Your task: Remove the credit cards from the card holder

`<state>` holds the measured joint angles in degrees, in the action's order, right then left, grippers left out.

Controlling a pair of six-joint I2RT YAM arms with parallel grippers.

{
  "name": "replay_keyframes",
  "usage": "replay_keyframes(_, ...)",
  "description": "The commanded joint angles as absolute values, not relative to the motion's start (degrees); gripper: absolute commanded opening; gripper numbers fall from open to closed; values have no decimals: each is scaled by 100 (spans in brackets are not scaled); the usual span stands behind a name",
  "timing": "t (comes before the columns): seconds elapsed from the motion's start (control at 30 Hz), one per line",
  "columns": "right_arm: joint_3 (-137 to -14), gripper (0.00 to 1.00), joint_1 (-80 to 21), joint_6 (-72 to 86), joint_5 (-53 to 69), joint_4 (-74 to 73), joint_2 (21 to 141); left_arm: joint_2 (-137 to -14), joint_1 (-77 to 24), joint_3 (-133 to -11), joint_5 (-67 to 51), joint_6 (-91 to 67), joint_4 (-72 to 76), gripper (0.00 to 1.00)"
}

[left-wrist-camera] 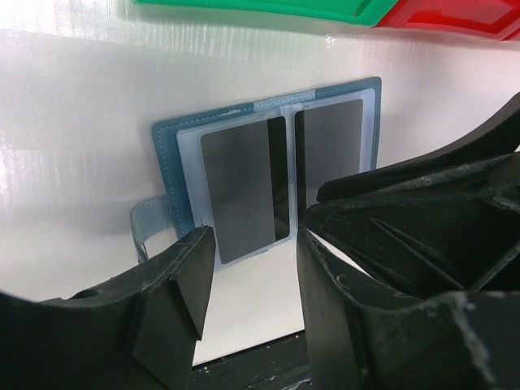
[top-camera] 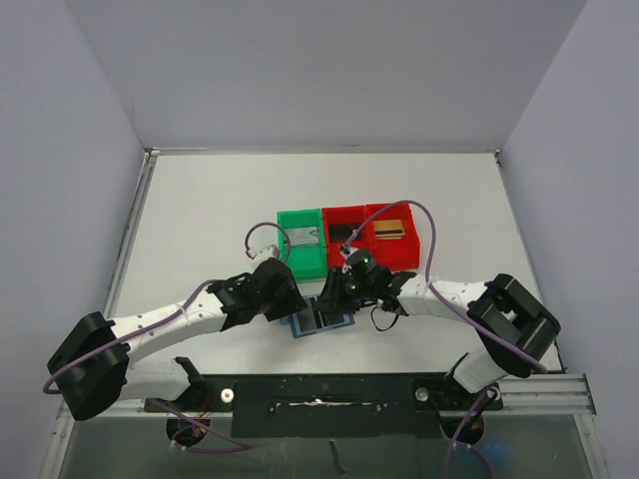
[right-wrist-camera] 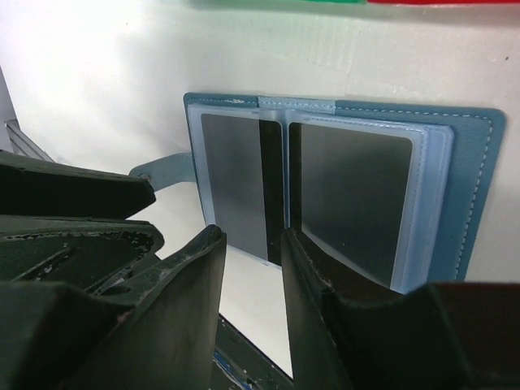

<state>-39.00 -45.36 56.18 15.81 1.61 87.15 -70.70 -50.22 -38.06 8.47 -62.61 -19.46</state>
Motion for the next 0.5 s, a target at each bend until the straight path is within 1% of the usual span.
replay_keyframes(0.0, -4148, 34, -4618, 5625, 1527, 537, 8772, -7150, -5029, -3816, 719, -6293, -1643, 44)
replay_keyframes(0.2, -4210, 30, -4624, 5615, 1611, 542, 8999, -7301, -5032, -3819, 716, -6279, -1703, 42)
replay_keyframes(0.33, -4340, 27, -4619, 5565, 1626, 389, 9174, -7580, -5036, -3884, 661, -6229, -1797, 40)
replay_keyframes(0.47, -4359, 24, -4623, 5562, 1556, 247, 9267, -7751, -5035, -3858, 655, -6171, -1803, 32)
